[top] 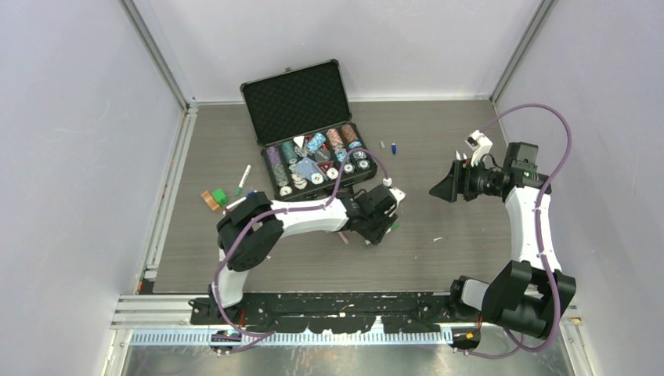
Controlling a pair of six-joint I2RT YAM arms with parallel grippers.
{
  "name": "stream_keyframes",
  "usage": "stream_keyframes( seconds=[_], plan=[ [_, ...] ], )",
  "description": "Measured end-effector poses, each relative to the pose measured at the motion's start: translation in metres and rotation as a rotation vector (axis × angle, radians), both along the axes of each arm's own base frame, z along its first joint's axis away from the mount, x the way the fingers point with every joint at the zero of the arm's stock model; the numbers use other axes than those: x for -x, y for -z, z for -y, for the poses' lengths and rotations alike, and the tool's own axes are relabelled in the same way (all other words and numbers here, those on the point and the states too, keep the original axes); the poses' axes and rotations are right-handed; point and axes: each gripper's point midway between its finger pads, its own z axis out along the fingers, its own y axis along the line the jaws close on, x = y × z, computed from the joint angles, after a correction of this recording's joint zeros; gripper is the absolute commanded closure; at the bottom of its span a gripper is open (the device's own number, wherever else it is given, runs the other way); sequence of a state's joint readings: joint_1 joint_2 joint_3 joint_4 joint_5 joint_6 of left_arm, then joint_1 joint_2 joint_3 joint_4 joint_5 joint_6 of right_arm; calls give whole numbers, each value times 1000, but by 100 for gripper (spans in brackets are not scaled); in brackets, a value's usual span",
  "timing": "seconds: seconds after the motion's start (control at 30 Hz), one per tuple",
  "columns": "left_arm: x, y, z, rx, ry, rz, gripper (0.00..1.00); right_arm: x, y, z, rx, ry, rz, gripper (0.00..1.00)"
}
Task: Open the pen caps
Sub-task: Pick up the pen from the center of the board.
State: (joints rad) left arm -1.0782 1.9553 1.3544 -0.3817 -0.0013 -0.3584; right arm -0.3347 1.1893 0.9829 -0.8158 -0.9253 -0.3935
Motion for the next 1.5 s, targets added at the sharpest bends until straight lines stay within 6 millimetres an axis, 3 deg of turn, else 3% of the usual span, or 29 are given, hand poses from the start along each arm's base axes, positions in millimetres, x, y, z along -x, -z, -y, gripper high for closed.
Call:
stream_keyframes(
  seconds=[0.33,0.63,0.8,0.93,1.03,1.17,1.33,1.5],
  plan=[
    [-2,14,-1,-86,-19,33,74,3,-1,-2,-8,-13,-12,30],
    [5,14,2,-90,-11,38,99,4,-1,-3,-14,-18,-15,29],
    [10,13,4,-76,-23,29,100,5,-3,-5,-25,-24,-14,30],
    [20,9,-6,-65,-35,12,100,6,-5,-7,-41,-32,-11,30],
    [24,-7,-9,-10,-53,20,100,6,-8,-13,-70,-41,-13,30],
    [23,-51,-7,151,-100,59,100,5,-14,-28,-113,-78,-7,30],
    [16,-98,-12,417,-228,94,100,3,-15,-66,-265,-134,-27,31],
    [6,-113,-22,610,-376,101,100,-6,2,-87,-486,-28,-121,36]
  ],
)
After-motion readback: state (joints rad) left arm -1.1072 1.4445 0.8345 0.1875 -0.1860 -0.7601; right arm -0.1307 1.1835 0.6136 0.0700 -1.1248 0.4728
